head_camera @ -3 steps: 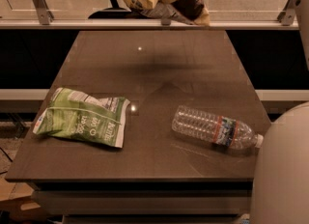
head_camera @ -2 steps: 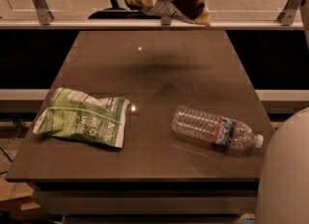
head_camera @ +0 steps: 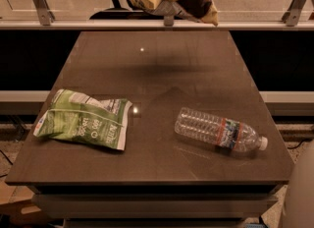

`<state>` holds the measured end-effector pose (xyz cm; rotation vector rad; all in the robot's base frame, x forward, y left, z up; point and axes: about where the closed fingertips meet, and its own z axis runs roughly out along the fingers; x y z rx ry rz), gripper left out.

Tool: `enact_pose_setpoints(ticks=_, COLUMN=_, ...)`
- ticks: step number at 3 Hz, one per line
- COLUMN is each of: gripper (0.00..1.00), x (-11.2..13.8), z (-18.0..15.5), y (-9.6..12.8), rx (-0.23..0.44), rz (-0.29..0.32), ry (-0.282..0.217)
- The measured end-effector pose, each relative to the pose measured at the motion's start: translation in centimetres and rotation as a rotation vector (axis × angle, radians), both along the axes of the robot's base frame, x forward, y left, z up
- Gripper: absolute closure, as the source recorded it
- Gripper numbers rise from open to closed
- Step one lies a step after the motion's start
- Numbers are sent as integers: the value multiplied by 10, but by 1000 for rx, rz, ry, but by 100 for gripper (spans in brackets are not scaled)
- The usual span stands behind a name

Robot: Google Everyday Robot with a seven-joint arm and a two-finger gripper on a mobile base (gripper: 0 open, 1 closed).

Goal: Pick brown chip bag

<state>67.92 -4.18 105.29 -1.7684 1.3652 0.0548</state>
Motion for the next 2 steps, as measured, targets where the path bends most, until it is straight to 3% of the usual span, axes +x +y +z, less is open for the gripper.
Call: enact_pose_setpoints(ticks=2, gripper=100, x=-1, z=-8, y=2, rx=-24, rz=-8, ry=-28)
